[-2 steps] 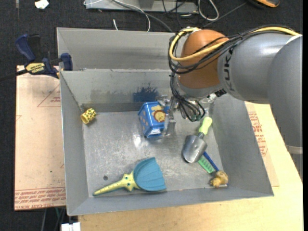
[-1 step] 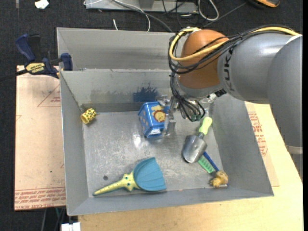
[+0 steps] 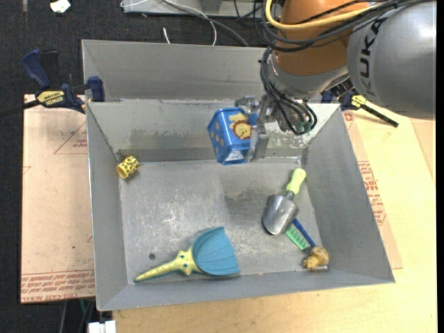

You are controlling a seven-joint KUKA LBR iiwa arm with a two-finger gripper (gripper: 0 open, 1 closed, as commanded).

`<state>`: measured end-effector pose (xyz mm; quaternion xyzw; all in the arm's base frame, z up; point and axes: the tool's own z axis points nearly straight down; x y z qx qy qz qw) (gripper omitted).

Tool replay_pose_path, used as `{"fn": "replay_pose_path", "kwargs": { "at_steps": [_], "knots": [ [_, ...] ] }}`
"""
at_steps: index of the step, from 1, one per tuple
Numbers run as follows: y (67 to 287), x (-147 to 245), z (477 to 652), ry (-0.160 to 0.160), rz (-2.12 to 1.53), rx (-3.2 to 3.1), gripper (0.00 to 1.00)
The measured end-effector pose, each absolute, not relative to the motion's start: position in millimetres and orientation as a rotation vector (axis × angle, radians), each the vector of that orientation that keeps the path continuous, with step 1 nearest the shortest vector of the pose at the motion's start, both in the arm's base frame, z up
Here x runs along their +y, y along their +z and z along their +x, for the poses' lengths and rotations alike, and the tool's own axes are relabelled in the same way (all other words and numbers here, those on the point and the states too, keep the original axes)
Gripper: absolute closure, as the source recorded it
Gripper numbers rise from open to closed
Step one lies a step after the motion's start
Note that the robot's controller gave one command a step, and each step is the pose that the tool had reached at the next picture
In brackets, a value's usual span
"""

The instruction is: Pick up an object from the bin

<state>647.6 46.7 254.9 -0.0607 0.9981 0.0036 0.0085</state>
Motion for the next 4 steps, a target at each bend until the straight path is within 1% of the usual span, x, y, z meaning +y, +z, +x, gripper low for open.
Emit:
{"fn": "replay_pose_path", "kwargs": {
  "at_steps": [1, 2, 3, 4],
  "knots": [
    [254.9, 46.6, 647.6, 0.011, -0.188, 3.119, 1.00],
    [208.4, 50.2, 650.5, 0.009, -0.392, 3.096, 1.00],
    [142.5, 43.5, 653.1, 0.010, -0.541, 3.077, 1.00],
    [106.2, 42.1, 649.9, 0.008, -0.789, 3.012, 1.00]
  ]
}}
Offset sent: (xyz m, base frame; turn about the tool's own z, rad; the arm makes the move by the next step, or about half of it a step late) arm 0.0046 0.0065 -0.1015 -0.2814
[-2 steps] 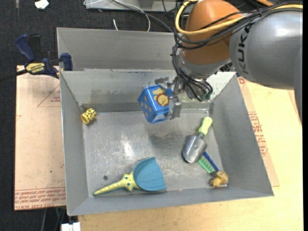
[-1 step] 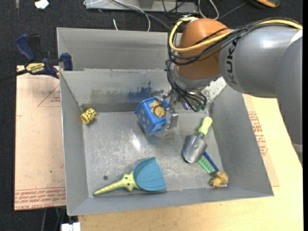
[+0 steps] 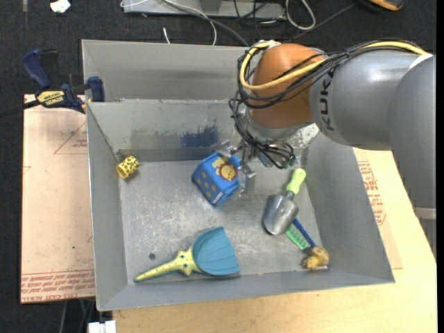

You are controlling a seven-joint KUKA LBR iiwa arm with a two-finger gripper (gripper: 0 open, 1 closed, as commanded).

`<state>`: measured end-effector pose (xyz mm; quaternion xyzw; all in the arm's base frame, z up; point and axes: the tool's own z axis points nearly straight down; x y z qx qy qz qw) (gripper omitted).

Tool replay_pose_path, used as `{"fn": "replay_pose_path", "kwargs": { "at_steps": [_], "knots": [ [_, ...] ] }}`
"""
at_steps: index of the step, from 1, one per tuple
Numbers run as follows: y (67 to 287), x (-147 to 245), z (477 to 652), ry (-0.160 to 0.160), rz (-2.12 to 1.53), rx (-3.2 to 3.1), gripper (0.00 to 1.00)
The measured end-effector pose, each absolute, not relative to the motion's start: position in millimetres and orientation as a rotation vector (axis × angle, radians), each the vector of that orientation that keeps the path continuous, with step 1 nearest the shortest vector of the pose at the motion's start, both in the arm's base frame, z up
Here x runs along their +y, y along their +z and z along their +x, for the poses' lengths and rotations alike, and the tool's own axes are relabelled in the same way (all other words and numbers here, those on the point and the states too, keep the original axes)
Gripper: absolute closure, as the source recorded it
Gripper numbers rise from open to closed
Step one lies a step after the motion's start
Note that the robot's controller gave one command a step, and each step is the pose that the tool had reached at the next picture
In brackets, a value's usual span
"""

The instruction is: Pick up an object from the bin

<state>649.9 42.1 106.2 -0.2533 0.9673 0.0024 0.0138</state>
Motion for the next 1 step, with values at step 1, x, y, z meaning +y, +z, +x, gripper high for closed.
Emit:
{"fn": "replay_pose_path", "kwargs": {
  "at_steps": [1],
  "knots": [
    [106.2, 42.1, 649.9, 0.008, -0.789, 3.012, 1.00]
  ]
}}
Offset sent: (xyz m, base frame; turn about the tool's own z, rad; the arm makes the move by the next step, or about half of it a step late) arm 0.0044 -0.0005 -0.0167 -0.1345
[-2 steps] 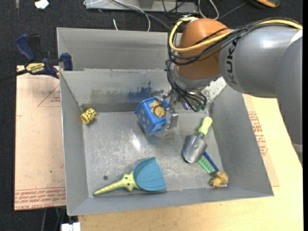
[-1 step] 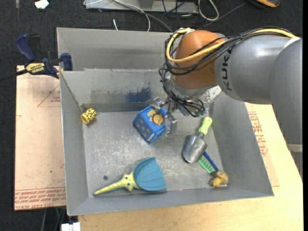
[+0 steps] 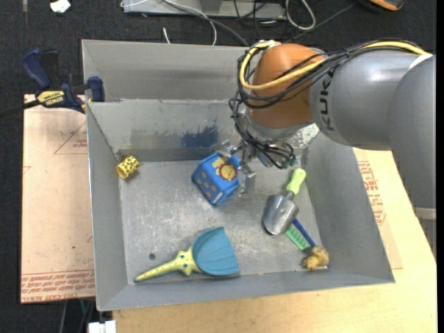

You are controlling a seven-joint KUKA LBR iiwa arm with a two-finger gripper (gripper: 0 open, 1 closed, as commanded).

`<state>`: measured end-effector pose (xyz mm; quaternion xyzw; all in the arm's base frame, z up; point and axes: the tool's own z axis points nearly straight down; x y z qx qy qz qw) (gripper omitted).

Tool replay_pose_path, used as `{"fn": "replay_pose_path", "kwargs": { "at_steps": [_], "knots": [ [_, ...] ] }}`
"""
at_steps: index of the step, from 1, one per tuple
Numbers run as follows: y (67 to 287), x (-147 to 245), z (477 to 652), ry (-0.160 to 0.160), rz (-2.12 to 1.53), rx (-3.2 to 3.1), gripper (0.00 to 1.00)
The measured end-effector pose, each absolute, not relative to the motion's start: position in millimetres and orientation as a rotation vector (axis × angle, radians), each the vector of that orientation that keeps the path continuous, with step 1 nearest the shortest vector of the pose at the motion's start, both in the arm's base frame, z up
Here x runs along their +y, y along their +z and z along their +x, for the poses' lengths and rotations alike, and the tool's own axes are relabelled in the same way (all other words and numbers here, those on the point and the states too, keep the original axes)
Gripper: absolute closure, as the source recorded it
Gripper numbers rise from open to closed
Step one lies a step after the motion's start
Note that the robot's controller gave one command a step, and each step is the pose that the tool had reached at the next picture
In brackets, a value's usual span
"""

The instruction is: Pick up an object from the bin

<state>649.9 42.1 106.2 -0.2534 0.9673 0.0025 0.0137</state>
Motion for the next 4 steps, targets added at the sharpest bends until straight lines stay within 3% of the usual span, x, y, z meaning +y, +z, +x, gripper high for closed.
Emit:
{"fn": "replay_pose_path", "kwargs": {
  "at_steps": [1, 2, 4],
  "knots": [
    [103.8, 42.3, 656.9, 0.005, -0.927, 2.966, 1.00],
    [103.8, 42.2, 657.9, 0.006, -0.839, 2.980, 1.00],
    [114.5, 42.7, 652.0, 0.005, -0.978, 2.936, 1.00]
  ]
}}
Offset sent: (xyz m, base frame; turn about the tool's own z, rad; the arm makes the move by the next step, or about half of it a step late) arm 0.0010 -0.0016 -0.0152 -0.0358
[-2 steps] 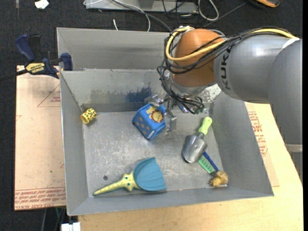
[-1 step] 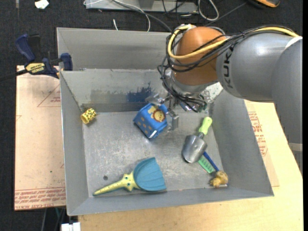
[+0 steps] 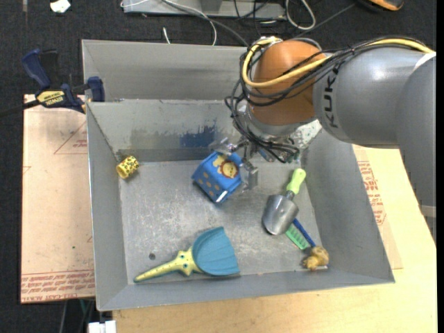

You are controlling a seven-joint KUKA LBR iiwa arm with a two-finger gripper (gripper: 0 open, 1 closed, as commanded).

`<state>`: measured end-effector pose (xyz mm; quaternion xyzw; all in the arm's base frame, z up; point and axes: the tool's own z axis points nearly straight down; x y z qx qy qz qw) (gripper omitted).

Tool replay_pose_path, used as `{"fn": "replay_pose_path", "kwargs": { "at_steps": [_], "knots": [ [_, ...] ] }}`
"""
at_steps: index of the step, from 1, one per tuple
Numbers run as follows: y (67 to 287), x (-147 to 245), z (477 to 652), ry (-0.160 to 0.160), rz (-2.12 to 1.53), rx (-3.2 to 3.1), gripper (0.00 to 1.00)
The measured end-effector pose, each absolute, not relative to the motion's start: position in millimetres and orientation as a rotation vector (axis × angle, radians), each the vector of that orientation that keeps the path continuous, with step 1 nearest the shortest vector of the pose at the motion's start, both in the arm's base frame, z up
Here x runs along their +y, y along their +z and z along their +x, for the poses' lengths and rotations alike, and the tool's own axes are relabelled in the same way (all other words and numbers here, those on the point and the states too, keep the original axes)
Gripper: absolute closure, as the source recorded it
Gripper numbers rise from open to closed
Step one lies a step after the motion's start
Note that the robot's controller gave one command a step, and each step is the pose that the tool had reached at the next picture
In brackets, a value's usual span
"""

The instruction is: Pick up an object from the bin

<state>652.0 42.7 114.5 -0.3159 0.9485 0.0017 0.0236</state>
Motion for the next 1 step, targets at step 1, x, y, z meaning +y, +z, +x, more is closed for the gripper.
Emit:
{"fn": "replay_pose_path", "kwargs": {
  "at_steps": [1],
  "knots": [
    [114.3, 42.7, 651.9, 0.006, -0.977, 2.936, 1.00]
  ]
}}
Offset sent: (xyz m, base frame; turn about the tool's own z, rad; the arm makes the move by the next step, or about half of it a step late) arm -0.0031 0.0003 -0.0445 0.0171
